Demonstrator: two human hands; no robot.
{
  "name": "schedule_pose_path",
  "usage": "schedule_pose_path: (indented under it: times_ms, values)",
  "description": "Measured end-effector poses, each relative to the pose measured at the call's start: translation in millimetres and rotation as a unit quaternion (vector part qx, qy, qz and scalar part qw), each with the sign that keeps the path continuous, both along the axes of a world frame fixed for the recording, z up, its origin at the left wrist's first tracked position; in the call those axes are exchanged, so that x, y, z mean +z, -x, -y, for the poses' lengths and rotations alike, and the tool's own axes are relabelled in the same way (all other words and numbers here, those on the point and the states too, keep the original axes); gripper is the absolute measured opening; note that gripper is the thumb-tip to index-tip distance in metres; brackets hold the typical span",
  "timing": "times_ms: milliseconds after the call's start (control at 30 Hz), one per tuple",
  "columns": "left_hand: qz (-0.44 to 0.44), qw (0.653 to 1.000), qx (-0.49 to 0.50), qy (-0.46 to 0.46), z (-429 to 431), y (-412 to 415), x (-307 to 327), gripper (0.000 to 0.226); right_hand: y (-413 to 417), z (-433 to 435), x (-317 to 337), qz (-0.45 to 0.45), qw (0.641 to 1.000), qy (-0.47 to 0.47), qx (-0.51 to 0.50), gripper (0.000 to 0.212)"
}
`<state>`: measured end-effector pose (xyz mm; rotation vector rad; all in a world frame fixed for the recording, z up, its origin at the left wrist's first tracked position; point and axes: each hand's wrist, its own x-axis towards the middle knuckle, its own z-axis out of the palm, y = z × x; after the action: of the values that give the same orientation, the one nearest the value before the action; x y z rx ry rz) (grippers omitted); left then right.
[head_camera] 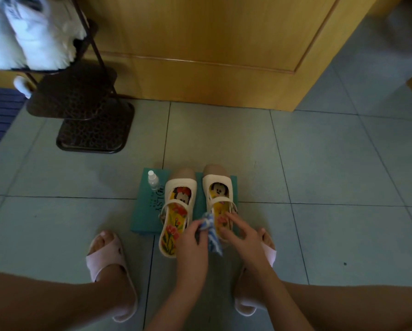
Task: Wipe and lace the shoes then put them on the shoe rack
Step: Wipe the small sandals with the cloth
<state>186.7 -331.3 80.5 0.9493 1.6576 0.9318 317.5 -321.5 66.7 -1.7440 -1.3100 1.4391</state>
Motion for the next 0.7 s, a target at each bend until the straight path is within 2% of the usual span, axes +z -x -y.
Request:
schedule_pose_path:
  times_ms: [133,200,300,367,400,433,500,567,633,700]
  values:
    - [-0.012,0.999,0.023,-0.038,-33,3,27,0.025,-5,-15,7,-0.086,0.984,-0.071,-0.138,0.026]
    - [0.001,1.0,-0.001,-0.024,-50,3,28,0.022,-3,-26,15,-0.109,0.986,-0.069,-0.102,0.036]
    - [0.13,0.991,-0.041,0.007,-64,-7,26,0.015,13,-46,17,-0.082,0.992,-0.09,-0.023,0.042]
    - [0.223,0.973,-0.032,0.05,-72,-9,20,0.023,20,-58,9,-0.072,0.99,-0.098,-0.07,0.033]
    - [0.24,0.968,-0.029,0.07,-74,-7,16,0.027,19,-64,7,-0.058,0.989,-0.095,-0.098,0.028]
    - [0.215,0.972,-0.042,0.081,-75,-5,13,0.029,17,-71,7,-0.039,0.989,-0.094,-0.111,0.025]
    - [0.054,0.993,-0.079,0.065,-75,0,1,0.022,6,-86,5,0.003,0.99,-0.114,-0.088,0.02]
    - [-0.085,0.991,-0.102,0.034,-73,2,-10,0.027,-4,-103,3,0.064,0.987,-0.144,-0.014,0.023]
    - [-0.148,0.983,-0.108,0.02,-71,1,-18,0.032,-9,-113,-1,0.114,0.975,-0.162,0.098,0.028]
    - [-0.186,0.975,-0.116,0.028,-73,-3,-26,0.031,-13,-114,-7,0.149,0.947,-0.182,0.22,0.03]
